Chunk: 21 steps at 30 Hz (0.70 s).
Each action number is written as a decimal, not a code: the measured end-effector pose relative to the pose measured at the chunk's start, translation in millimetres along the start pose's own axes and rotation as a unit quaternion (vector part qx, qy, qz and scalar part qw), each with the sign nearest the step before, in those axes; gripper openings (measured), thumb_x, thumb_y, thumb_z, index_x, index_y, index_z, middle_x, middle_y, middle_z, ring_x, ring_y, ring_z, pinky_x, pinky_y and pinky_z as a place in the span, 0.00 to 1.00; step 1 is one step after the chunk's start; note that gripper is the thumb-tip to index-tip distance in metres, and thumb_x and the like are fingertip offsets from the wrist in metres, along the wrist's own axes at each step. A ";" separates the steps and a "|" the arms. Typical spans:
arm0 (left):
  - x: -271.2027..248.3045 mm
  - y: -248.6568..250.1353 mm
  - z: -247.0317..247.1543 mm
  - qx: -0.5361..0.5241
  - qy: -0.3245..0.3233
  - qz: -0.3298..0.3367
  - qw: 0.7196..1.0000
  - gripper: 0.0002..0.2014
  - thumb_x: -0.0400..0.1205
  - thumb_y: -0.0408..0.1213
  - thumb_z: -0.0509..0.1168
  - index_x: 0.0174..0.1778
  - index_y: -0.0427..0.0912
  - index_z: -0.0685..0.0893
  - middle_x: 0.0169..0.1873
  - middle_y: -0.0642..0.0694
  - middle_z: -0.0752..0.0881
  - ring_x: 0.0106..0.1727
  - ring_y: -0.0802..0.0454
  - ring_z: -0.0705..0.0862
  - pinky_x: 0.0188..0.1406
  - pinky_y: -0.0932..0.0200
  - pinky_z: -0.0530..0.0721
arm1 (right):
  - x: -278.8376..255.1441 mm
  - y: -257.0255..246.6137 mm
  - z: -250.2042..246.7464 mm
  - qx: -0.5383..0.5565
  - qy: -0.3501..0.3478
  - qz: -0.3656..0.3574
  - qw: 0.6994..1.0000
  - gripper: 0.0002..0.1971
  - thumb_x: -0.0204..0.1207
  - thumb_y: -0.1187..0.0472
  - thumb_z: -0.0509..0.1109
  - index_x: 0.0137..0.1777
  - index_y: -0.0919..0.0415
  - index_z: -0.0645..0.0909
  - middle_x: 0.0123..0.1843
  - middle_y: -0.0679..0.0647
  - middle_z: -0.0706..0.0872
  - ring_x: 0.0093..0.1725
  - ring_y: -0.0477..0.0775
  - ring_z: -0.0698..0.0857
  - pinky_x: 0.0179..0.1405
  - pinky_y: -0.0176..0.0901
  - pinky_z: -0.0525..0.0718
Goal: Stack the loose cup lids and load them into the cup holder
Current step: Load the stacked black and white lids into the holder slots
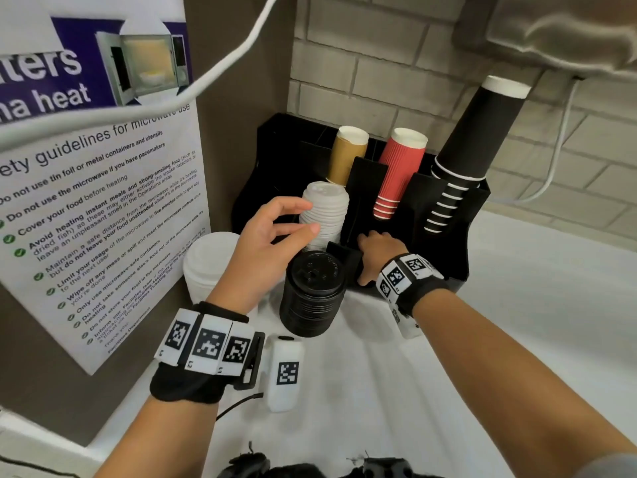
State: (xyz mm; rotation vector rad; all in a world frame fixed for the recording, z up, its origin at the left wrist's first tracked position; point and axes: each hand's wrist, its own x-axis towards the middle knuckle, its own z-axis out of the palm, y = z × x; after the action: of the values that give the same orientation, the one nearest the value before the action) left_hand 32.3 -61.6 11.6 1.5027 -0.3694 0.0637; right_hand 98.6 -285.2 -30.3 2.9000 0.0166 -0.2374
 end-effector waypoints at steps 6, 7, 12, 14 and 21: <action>0.4 -0.2 -1.8 0.003 0.001 0.001 1.000 0.15 0.73 0.47 0.70 0.56 0.58 0.84 0.60 0.59 0.82 0.58 0.56 0.86 0.62 0.51 0.85 | 6.6 2.8 -3.9 0.013 -0.095 -0.014 0.995 0.24 0.65 0.53 0.78 0.59 0.62 0.81 0.50 0.55 0.79 0.46 0.57 0.83 0.31 0.39 0.75; 0.4 0.0 -2.2 0.003 0.002 0.003 1.000 0.15 0.73 0.47 0.70 0.56 0.58 0.84 0.60 0.59 0.82 0.58 0.56 0.86 0.62 0.51 0.85 | 5.5 1.3 -9.9 0.012 -0.115 -0.007 0.993 0.20 0.67 0.54 0.76 0.56 0.63 0.82 0.44 0.54 0.80 0.41 0.55 0.83 0.29 0.38 0.75; 1.0 2.1 -7.2 -0.001 0.014 0.013 1.000 0.12 0.73 0.48 0.70 0.53 0.62 0.84 0.58 0.61 0.83 0.58 0.57 0.86 0.59 0.53 0.85 | -16.3 2.7 -41.2 0.167 0.126 -0.028 0.977 0.09 0.79 0.69 0.60 0.55 0.71 0.80 0.53 0.67 0.83 0.52 0.67 0.84 0.49 0.52 0.83; 1.6 3.0 -8.7 -0.001 0.024 0.016 1.000 0.13 0.73 0.47 0.70 0.53 0.60 0.84 0.58 0.59 0.83 0.56 0.60 0.86 0.62 0.52 0.84 | -38.0 -9.3 -49.8 0.340 0.201 -0.117 0.911 0.08 0.77 0.64 0.69 0.52 0.67 0.78 0.51 0.64 0.82 0.50 0.63 0.83 0.52 0.56 0.82; 0.3 3.1 -10.1 0.002 0.027 0.018 0.999 0.13 0.74 0.46 0.70 0.55 0.57 0.84 0.58 0.58 0.83 0.54 0.61 0.86 0.64 0.48 0.84 | -64.9 -48.0 -38.4 0.318 0.015 -0.218 0.923 0.37 0.56 0.45 0.84 0.57 0.44 0.61 0.62 0.51 0.67 0.62 0.59 0.72 0.61 0.60 0.79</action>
State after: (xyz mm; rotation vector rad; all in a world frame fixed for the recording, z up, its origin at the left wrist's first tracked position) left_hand 33.7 -51.5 14.4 1.4946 -0.3520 0.1327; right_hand 39.2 -229.2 6.1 3.5084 0.7257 -0.3220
